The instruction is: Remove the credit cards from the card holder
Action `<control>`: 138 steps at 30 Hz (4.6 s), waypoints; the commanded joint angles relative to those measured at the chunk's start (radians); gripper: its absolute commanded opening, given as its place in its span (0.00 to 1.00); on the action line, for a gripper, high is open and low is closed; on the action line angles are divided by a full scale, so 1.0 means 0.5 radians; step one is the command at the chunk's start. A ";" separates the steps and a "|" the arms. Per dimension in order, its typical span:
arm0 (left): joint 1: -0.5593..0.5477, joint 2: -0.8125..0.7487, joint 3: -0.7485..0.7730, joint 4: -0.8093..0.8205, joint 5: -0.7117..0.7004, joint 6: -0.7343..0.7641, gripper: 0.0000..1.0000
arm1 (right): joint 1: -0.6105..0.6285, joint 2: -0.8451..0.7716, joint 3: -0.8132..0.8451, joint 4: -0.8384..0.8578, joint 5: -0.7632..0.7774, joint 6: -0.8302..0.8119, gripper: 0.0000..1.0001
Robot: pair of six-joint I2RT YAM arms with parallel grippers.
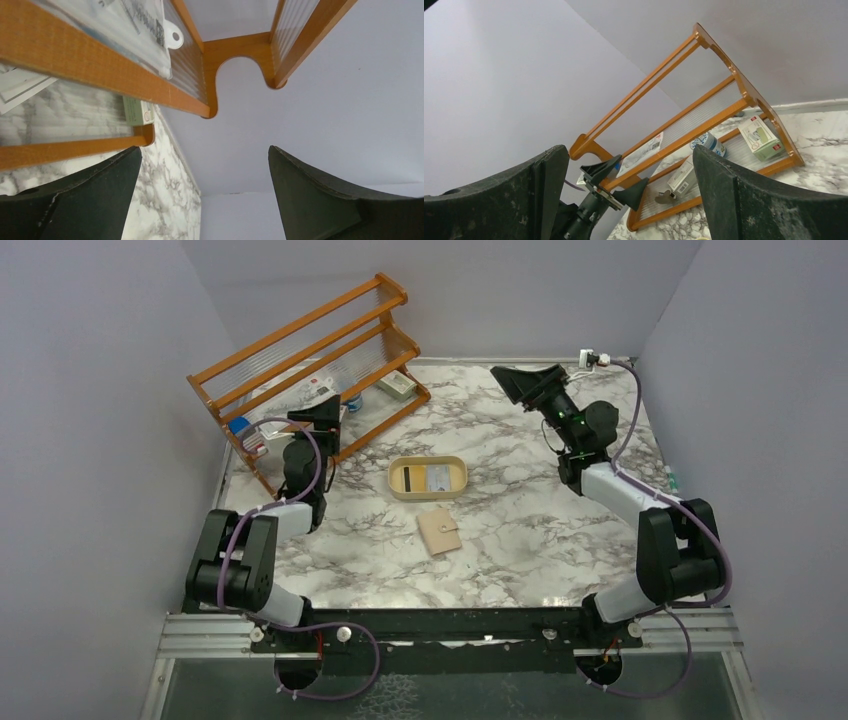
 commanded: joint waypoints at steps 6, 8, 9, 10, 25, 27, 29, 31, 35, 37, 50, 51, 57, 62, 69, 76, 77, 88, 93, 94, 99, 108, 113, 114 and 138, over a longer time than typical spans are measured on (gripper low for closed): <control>0.060 0.624 0.261 0.919 -0.060 -0.242 0.84 | -0.021 -0.063 -0.103 0.027 -0.059 -0.051 1.00; 0.069 0.711 0.306 0.991 -0.062 -0.217 0.78 | -0.022 -0.084 -0.106 -0.006 -0.052 -0.083 1.00; 0.071 0.737 0.331 0.992 -0.067 -0.200 0.76 | -0.026 -0.092 -0.104 -0.024 -0.052 -0.105 1.00; 0.074 0.752 0.353 0.985 -0.073 -0.175 0.74 | -0.028 -0.100 -0.104 -0.039 -0.054 -0.121 1.00; 0.196 0.857 0.519 0.982 -0.146 0.031 0.25 | -0.035 -0.032 -0.123 0.030 -0.097 -0.073 1.00; 0.210 0.859 0.514 0.994 -0.169 0.063 0.16 | -0.038 -0.030 -0.132 0.034 -0.099 -0.077 1.00; 0.218 0.865 0.505 1.008 -0.211 0.095 0.13 | -0.037 -0.020 -0.133 0.036 -0.107 -0.079 1.00; 0.233 0.871 0.493 1.036 -0.252 0.119 0.06 | -0.037 -0.010 -0.130 0.042 -0.119 -0.079 1.00; 0.268 0.877 0.470 1.062 -0.334 0.176 0.00 | -0.038 0.016 -0.120 0.048 -0.142 -0.071 1.00; 0.278 0.881 0.464 1.068 -0.370 0.198 0.00 | -0.038 0.028 -0.111 0.052 -0.159 -0.064 1.00; 0.364 0.901 0.527 1.081 -0.624 0.368 0.00 | -0.038 0.084 -0.079 0.079 -0.230 -0.006 1.00; 0.365 0.889 0.521 1.077 -0.643 0.389 0.00 | -0.038 0.086 -0.078 0.073 -0.231 -0.008 1.00; 0.369 0.833 0.497 1.050 -0.597 0.446 0.16 | -0.038 0.092 -0.067 0.000 -0.228 -0.005 1.00; 0.355 0.793 0.507 1.009 -0.385 0.486 0.71 | -0.037 0.031 0.046 -0.402 -0.206 -0.262 1.00; 0.241 0.662 0.435 0.973 -0.056 0.611 0.99 | -0.035 -0.183 -0.028 -0.711 0.165 -0.485 1.00; -0.025 0.484 0.245 0.774 0.200 0.726 0.99 | -0.038 -0.227 0.107 -1.340 0.137 -0.572 1.00; -0.069 0.436 0.211 0.700 0.211 0.786 0.99 | -0.038 -0.232 0.114 -1.414 0.126 -0.568 1.00; -0.306 -0.247 -0.060 -0.311 0.329 1.306 0.99 | -0.030 -0.526 -0.118 -1.880 0.046 -0.731 1.00; -0.430 -0.655 -0.016 -1.019 0.260 1.649 0.99 | -0.028 -0.772 -0.290 -2.104 0.074 -0.845 1.00; -0.464 -0.722 -0.022 -1.123 0.251 1.711 0.99 | -0.027 -0.804 -0.331 -2.178 0.065 -0.870 1.00; -0.707 -0.887 -0.079 -1.541 0.059 1.769 0.99 | 0.010 -0.848 -0.517 -2.276 0.023 -0.940 0.94; -0.893 -1.089 -0.021 -1.878 -0.164 1.720 0.98 | 0.076 -0.890 -0.594 -2.163 0.028 -1.045 0.88; -0.892 -1.093 0.278 -2.146 -0.260 1.932 0.99 | 0.079 -0.851 -0.462 -2.229 0.314 -0.912 1.00; -0.893 -1.073 0.327 -2.192 -0.262 1.973 0.99 | 0.079 -0.828 -0.434 -2.246 0.343 -0.873 1.00; -0.816 -0.746 0.591 -2.269 -0.008 2.150 0.99 | 0.147 -0.777 -0.349 -2.134 0.340 -1.013 1.00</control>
